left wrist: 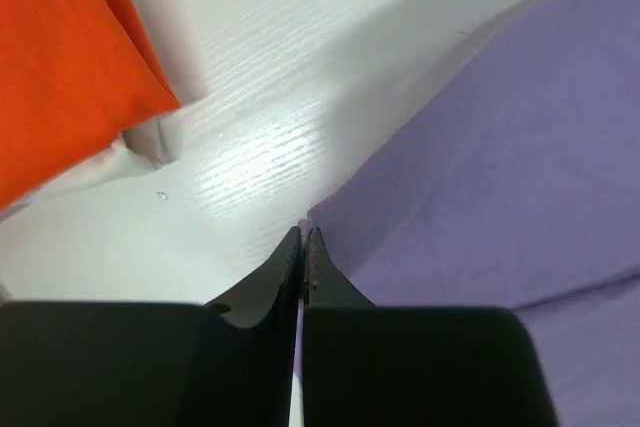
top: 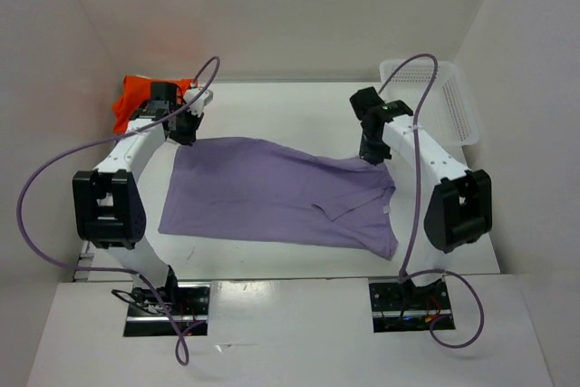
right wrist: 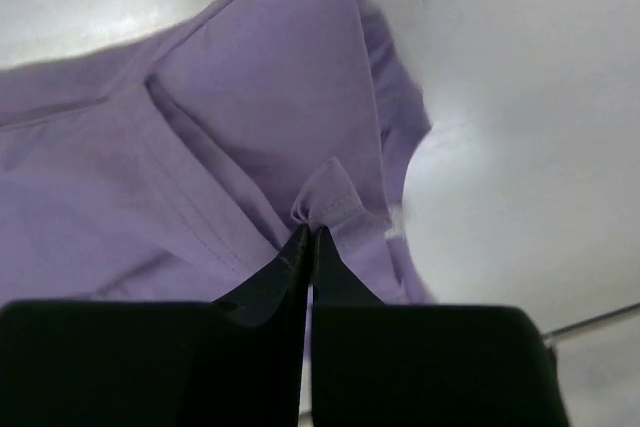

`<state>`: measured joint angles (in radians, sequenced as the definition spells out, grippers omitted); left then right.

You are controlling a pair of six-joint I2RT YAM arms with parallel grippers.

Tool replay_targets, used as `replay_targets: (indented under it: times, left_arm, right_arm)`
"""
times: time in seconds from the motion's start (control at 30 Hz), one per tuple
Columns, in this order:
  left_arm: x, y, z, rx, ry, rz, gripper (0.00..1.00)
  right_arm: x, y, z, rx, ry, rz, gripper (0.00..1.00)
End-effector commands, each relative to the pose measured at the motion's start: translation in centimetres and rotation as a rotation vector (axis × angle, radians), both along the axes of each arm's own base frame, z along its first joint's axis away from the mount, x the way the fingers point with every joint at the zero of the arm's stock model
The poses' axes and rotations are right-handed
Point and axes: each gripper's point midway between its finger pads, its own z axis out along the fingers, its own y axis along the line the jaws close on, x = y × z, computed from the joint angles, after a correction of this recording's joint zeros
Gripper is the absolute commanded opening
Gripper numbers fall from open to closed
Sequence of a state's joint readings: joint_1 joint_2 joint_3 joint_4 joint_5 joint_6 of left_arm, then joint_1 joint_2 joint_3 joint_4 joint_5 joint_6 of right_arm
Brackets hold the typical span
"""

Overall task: Fold and stack the t-shirts
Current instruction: Fold the other side of the tshirt into a rectangle

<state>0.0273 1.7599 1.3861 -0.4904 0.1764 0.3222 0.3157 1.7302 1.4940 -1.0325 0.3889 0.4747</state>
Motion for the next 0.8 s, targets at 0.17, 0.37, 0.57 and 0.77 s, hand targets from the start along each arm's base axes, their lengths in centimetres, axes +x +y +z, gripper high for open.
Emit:
replay_targets:
  times: [0.17,0.37,0.57,0.77]
  left_arm:
    - [-7.4,1.8,-2.9,0.22,0.077,-0.139,0.0]
    - [-9.1,4.8,-3.7,0.269,0.101,-0.051,0.0]
    - [-9.9,5.0,-5.2,0.282,0.131,-0.058,0.0]
    - [-9.3,5.4,-3.6,0.307,0.1,-0.052,0.0]
  right_arm:
    - [-8.5,3.0,-2.2,0.148,0.066,-0.098,0.0]
    - [-10.9,2.2,-1.9,0.173,0.059,-0.141,0.0]
    - [-12.1,3.2,-3.1,0.179,0.108,-0.124,0.0]
    - [-13.2,3.7,-3.1,0.162,0.137,-0.102,0.0]
